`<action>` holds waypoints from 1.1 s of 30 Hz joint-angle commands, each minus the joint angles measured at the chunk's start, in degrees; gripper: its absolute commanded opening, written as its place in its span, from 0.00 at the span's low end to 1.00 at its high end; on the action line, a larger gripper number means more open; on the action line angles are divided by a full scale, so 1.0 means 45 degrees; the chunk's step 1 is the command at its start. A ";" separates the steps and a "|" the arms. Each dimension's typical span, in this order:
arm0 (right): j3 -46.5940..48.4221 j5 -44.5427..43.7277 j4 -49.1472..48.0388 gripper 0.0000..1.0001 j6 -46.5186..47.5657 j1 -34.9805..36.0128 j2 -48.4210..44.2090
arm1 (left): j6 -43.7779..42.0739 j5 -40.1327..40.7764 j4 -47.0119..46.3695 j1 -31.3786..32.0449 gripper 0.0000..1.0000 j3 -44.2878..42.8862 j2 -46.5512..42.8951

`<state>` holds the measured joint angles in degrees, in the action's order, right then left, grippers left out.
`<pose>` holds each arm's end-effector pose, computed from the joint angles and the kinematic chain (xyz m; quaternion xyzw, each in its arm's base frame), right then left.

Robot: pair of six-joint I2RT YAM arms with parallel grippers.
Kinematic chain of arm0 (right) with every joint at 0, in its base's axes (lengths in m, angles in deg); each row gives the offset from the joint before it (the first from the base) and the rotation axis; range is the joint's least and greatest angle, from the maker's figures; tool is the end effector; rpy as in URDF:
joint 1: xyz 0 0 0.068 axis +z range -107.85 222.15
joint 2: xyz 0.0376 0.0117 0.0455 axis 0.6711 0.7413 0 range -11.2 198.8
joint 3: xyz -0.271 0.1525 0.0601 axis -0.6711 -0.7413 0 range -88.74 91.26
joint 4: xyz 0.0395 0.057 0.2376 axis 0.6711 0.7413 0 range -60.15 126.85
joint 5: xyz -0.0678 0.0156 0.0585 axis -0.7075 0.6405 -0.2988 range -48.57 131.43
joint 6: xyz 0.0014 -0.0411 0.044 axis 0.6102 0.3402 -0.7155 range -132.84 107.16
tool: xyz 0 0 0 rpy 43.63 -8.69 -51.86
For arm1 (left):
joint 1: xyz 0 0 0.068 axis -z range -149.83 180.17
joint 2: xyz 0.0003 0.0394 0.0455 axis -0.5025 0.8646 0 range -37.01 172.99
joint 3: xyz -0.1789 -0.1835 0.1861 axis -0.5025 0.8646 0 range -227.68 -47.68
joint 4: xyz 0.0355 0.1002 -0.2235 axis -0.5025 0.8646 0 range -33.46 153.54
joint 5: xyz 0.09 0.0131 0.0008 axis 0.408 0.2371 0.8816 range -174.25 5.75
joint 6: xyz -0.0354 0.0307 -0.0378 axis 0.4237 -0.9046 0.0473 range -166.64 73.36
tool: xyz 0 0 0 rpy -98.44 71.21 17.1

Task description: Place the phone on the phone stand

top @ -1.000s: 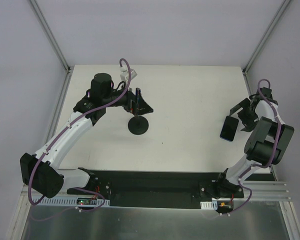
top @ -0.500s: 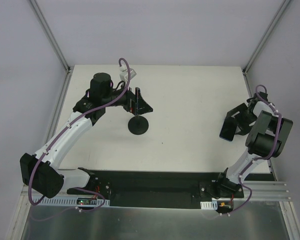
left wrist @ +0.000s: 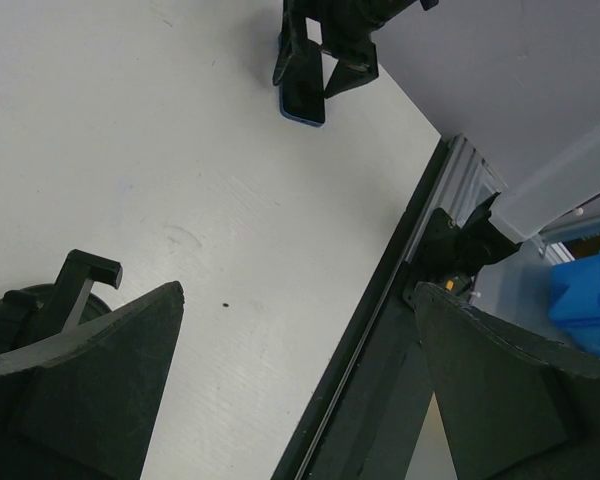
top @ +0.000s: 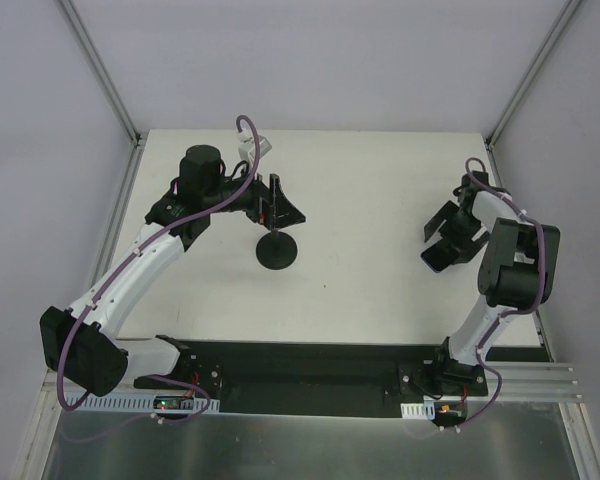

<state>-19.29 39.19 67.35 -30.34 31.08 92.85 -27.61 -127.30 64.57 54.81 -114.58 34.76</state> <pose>0.3481 -0.0700 0.2193 0.2467 0.9563 -0.0106 0.1564 0.2251 -0.1367 0.4236 0.2640 0.7155 -0.4820 0.4313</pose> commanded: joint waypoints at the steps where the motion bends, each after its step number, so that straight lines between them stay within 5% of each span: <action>1: 0.0738 -0.0947 0.1277 0.97 -0.0504 0.0839 0.0548 | -0.0107 -0.0395 -0.0496 -0.0144 0.97 -0.0037 -0.0284; 24: 0.1891 -0.1495 0.2216 0.99 -0.3807 -0.0019 0.2112 | -0.0087 -0.0317 -0.0476 -0.0183 0.97 0.0002 -0.0187; 33: 0.1560 -0.1261 0.1552 0.86 -0.3632 -0.0040 0.1996 | -0.0068 -0.0317 -0.0515 -0.0203 0.97 0.0002 -0.0206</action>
<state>-10.85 35.71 75.26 -45.83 30.97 100.93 -27.61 -127.30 64.46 54.44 -114.58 34.76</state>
